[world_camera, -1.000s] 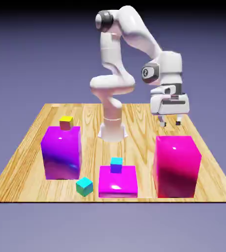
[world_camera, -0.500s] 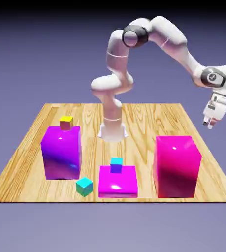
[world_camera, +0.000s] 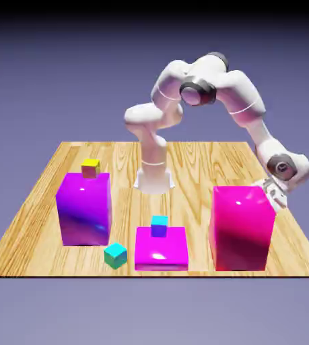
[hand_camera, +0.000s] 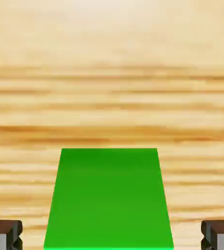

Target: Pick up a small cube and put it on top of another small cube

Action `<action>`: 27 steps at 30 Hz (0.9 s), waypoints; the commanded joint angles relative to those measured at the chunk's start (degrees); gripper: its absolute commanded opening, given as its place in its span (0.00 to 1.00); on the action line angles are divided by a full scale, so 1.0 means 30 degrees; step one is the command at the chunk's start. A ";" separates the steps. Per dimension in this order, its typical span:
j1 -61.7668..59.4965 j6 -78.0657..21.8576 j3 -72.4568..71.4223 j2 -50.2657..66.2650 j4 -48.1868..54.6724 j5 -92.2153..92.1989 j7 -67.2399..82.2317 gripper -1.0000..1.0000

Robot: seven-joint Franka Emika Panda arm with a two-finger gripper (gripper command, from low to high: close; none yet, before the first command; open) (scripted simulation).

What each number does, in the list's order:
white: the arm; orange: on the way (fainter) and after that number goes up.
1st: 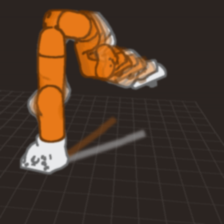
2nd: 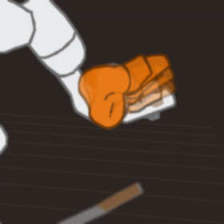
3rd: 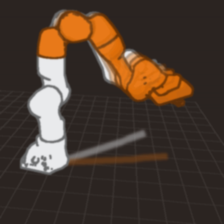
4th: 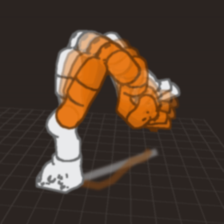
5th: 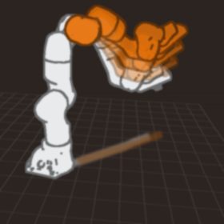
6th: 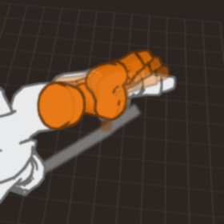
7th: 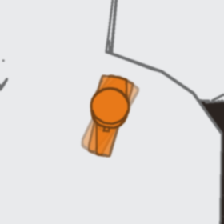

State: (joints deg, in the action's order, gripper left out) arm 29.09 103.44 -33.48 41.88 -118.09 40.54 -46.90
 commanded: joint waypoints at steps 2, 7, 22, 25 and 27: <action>0.0226 -0.1659 -0.0726 -0.0839 0.1079 -0.1029 0.0620 0.00; 0.2253 -0.3365 -0.0175 -0.2930 0.1877 -0.2118 0.3601 0.00; 0.1451 -0.5911 0.5425 -1.0310 -0.0066 -0.6319 1.5961 0.00; -0.0625 -0.6265 0.6757 -1.1706 -0.0692 -0.8029 1.7216 0.00; -0.2010 -0.5812 0.7450 -1.1584 -0.0861 -0.8315 1.5783 0.00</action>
State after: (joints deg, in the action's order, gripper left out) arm 22.54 85.95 -11.12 7.14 -120.67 15.51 0.45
